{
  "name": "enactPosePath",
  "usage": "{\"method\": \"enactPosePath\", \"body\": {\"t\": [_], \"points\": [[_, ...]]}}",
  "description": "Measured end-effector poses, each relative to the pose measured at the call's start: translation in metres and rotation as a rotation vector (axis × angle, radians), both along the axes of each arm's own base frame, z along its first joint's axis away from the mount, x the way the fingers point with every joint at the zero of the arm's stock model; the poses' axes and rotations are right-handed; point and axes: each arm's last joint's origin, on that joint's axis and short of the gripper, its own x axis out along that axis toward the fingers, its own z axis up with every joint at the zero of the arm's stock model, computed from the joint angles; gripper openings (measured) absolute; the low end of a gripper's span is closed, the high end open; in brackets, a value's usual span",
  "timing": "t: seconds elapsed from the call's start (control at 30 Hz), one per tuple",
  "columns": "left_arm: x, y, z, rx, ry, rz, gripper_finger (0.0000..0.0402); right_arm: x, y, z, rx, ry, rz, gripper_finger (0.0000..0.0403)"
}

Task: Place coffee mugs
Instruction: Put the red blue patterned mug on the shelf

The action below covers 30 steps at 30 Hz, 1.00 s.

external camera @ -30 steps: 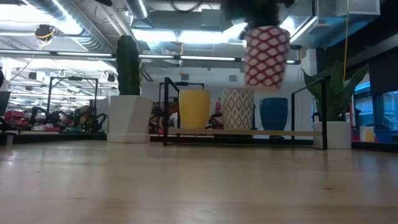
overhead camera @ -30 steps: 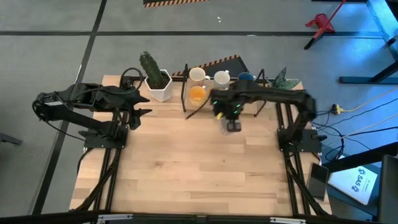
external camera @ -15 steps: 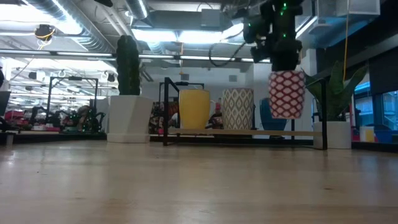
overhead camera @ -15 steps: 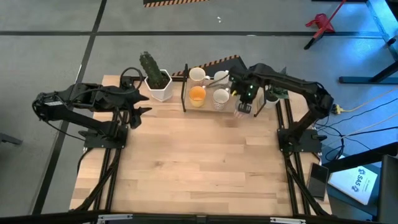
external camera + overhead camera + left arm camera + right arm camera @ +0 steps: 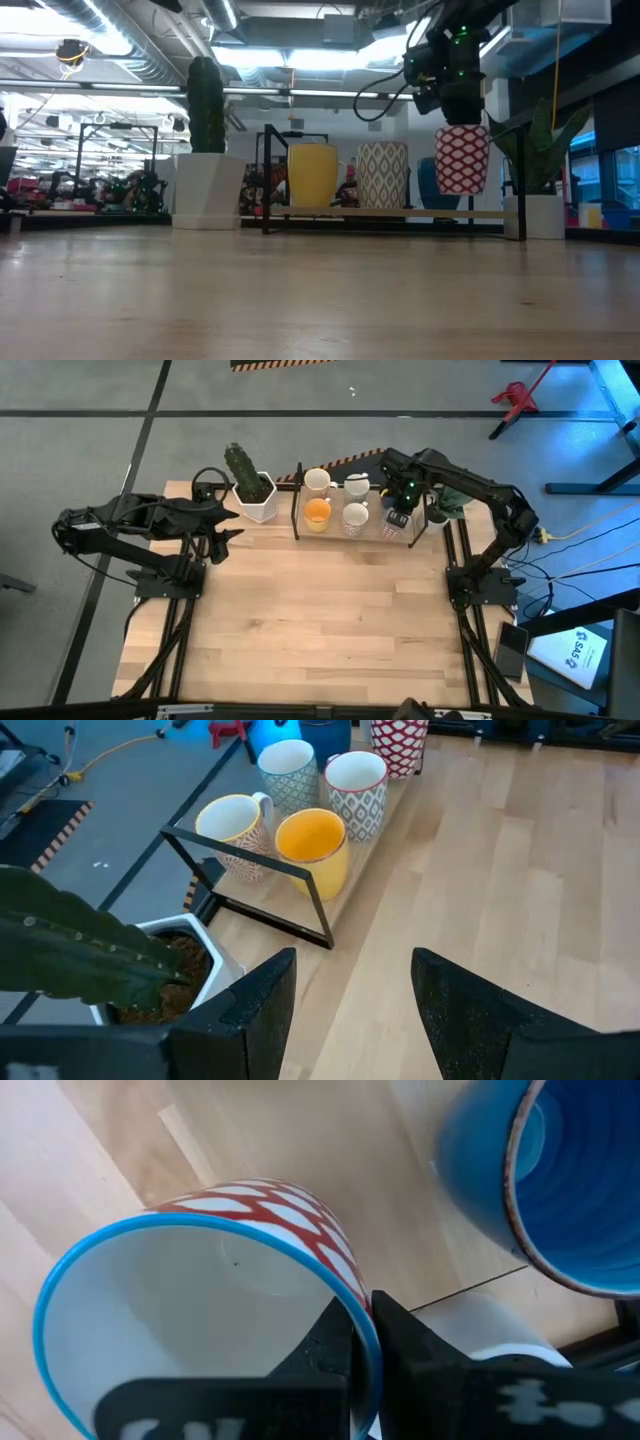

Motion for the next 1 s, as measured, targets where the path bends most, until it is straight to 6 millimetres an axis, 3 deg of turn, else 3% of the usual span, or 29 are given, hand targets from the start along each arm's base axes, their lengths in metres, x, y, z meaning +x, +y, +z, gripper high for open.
{"method": "enactPosePath", "body": {"t": [0.3, 0.8, 1.0], "points": [[0.000, 0.000, 0.000, 0.007, 0.001, 0.005, 0.0194, 0.010, -0.009, -0.013, -0.010, 0.005, -0.015, 0.0000], [0.000, 0.000, 0.000, 0.009, 0.002, 0.003, 0.0194, 0.004, -0.008, -0.024, -0.001, 0.054, -0.045, 0.0002], [0.000, 0.000, 0.000, 0.009, 0.002, 0.003, 0.0194, 0.005, -0.009, -0.025, -0.023, 0.055, -0.048, 0.0054]]}}
